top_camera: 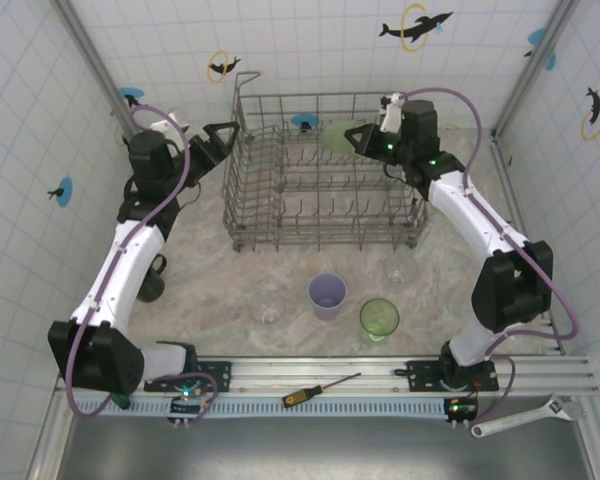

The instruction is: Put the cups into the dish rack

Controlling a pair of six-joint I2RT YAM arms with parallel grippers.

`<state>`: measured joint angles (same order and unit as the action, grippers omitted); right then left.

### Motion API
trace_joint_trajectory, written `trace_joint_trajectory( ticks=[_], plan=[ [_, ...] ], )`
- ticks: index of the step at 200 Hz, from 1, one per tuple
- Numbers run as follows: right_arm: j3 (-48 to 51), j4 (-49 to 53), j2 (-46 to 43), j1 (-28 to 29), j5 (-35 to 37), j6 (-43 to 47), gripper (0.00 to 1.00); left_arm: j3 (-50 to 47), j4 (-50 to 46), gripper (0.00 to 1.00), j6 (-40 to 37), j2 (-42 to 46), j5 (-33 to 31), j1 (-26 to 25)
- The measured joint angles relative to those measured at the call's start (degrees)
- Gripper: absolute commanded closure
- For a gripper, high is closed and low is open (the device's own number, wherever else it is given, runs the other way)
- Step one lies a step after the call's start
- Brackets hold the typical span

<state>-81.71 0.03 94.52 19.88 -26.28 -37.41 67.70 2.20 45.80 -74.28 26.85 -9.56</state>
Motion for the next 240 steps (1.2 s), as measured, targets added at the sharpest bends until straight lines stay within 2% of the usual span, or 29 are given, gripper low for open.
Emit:
trace_joint_trajectory(
  ticks=[49,113,175,240],
  plan=[
    [12.00,-29.05,1.38,0.04,-7.85,-16.39,1.00,1.25,5.84,0.02,5.68,-7.37,1.51,-4.26],
    [13.22,-55.63,5.05,2.64,-11.93,-29.77,1.00,4.22,14.27,0.02,13.29,-14.05,3.28,-8.07],
    [13.22,-64.11,8.17,3.41,-12.81,-35.80,1.00,4.79,19.71,0.02,17.94,-18.05,4.59,-9.55],
    [13.22,-65.61,9.88,5.31,-13.25,-37.62,1.00,4.76,22.60,0.04,20.55,-18.75,4.66,-9.68]
  ],
)
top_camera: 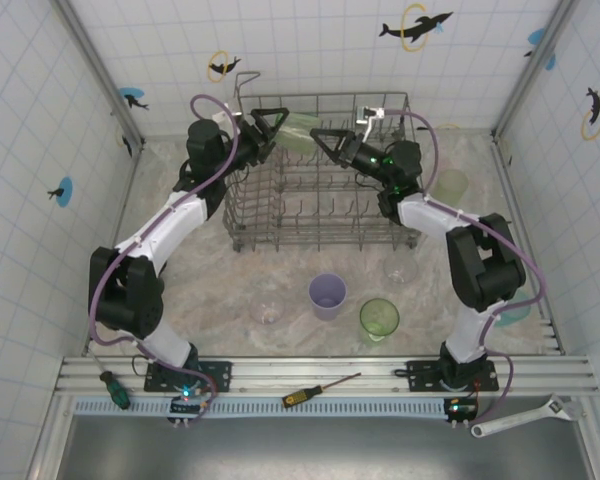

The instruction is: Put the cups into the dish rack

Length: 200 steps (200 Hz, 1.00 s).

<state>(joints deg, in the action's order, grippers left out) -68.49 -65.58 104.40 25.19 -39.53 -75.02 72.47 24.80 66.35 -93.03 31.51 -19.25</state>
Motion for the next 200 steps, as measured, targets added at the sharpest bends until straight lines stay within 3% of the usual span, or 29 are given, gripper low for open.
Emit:
trace_joint_trajectory(
  ticks=[50,87,105,114,125,137,149,170,200],
  plan=[
    [-0.04,-3.21,1.79,0.72,-0.24,-1.38,1.00,-1.09,1.68,0.27,1.46,-0.04,-0.50,0.04],
    [-0.04,-4.96,2.80,0.66,-0.44,-2.56,1.00,-1.62,1.95,0.34,1.73,-0.13,-0.87,0.04],
    [-0.04,-5.55,2.91,0.66,-0.44,-2.75,1.00,-1.64,2.40,0.54,1.81,-0.15,-0.87,0.00],
    [-0.04,-5.75,2.91,0.63,-0.44,-2.78,0.89,-1.73,2.71,0.66,1.84,-0.15,-0.87,-0.04],
    [-0.04,-5.75,2.91,0.57,-0.46,-2.91,0.84,-1.95,3.04,0.82,1.88,-0.15,-0.98,-0.13],
    [-0.04,-5.40,2.91,0.57,-0.46,-3.21,0.66,-2.19,3.23,0.89,2.14,-0.15,-0.59,-0.50],
    [-0.02,-4.83,2.91,0.39,-0.59,-3.19,0.57,-2.34,3.37,1.00,2.32,-0.17,-0.20,-1.22],
    [0.87,-3.87,2.58,-0.59,-1.18,-2.69,0.45,-2.34,3.89,1.00,2.12,-0.26,-0.15,-2.21],
    [5.55,-0.46,-1.20,-3.54,-1.40,-0.44,0.39,-2.25,4.04,1.00,1.16,-0.63,-0.61,-2.29]
  ],
)
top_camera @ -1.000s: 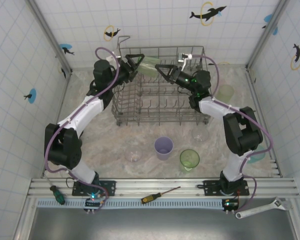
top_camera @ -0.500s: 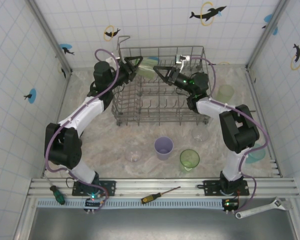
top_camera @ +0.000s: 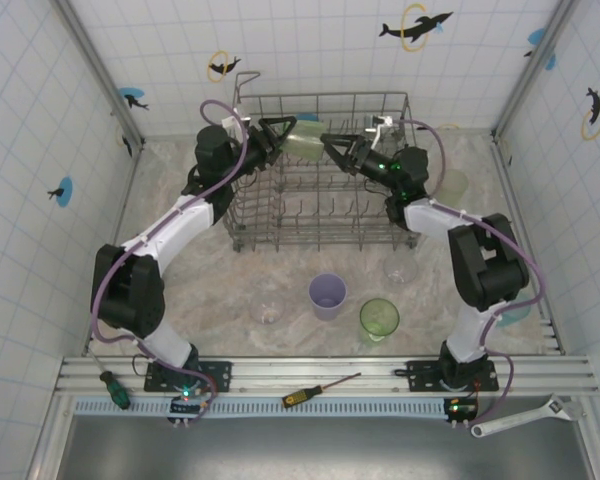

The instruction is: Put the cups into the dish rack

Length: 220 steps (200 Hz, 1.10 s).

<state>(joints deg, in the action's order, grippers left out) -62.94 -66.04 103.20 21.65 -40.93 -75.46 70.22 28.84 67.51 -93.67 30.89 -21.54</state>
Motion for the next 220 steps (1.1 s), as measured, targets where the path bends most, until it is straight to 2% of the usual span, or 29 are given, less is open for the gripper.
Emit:
trace_joint_trajectory(
  ticks=[9,28,68,113,134,155,182,220],
  plan=[
    [0.72,2.03,-1.44,-0.79,-0.02,1.11,0.34,0.20,0.07,1.00,-0.11,-0.20,-0.04,0.00],
    [2.01,7.37,-4.92,-2.16,-0.09,4.70,0.31,1.64,-0.04,1.00,-0.72,-1.05,-0.39,0.00],
    [4.83,26.29,-15.04,-4.20,1.36,17.66,0.25,8.17,-4.22,1.00,-8.87,-3.23,-4.63,-0.07],
    [4.83,49.72,-23.67,-5.79,9.14,35.58,0.11,18.69,-12.87,1.00,-20.92,-9.53,-12.02,-0.98],
    [4.83,58.31,-25.88,-5.90,13.73,42.73,0.01,25.90,-18.05,1.00,-26.80,-14.91,-15.82,-2.69],
    [5.33,63.28,-27.89,-6.12,17.73,47.45,0.00,35.67,-24.46,1.00,-33.09,-21.70,-20.26,-5.64],
    [7.06,66.49,-30.36,-7.98,19.21,50.71,0.00,46.27,-31.21,1.00,-39.95,-29.40,-26.05,-8.76],
    [8.04,69.57,-32.65,-9.99,21.42,54.58,0.00,47.82,-35.91,1.00,-46.99,-32.22,-33.18,-9.14]
  ],
)
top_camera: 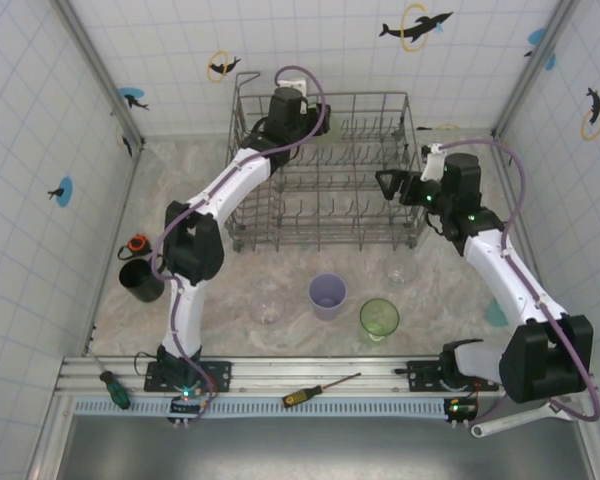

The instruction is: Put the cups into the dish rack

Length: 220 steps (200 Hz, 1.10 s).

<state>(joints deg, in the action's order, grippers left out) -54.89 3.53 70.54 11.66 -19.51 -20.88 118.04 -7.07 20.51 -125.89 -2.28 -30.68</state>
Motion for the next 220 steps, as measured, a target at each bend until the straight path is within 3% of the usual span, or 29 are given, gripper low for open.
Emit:
trace_joint_trajectory(
  ticks=[44,161,191,204,220],
  plan=[
    [2.36,1.09,-1.95,-1.40,1.46,2.78,0.00,-0.02,-1.09,1.00,-5.35,-1.68,-5.09,0.37],
    [3.28,2.71,-1.95,-3.45,0.37,2.91,0.00,-1.42,-1.22,1.00,-8.66,-7.37,-6.16,-0.02],
    [3.32,2.73,-1.95,-3.43,0.37,2.91,0.00,-1.49,-0.04,0.86,-8.81,-8.90,-6.19,-0.04],
    [3.34,2.73,-1.95,-3.43,0.35,2.86,0.00,-1.49,1.64,0.68,-9.44,-9.55,-6.34,-0.09],
    [3.32,2.75,-1.95,-3.43,0.35,2.64,0.00,-1.49,2.19,0.59,-9.81,-9.73,-6.38,-0.09]
  ],
)
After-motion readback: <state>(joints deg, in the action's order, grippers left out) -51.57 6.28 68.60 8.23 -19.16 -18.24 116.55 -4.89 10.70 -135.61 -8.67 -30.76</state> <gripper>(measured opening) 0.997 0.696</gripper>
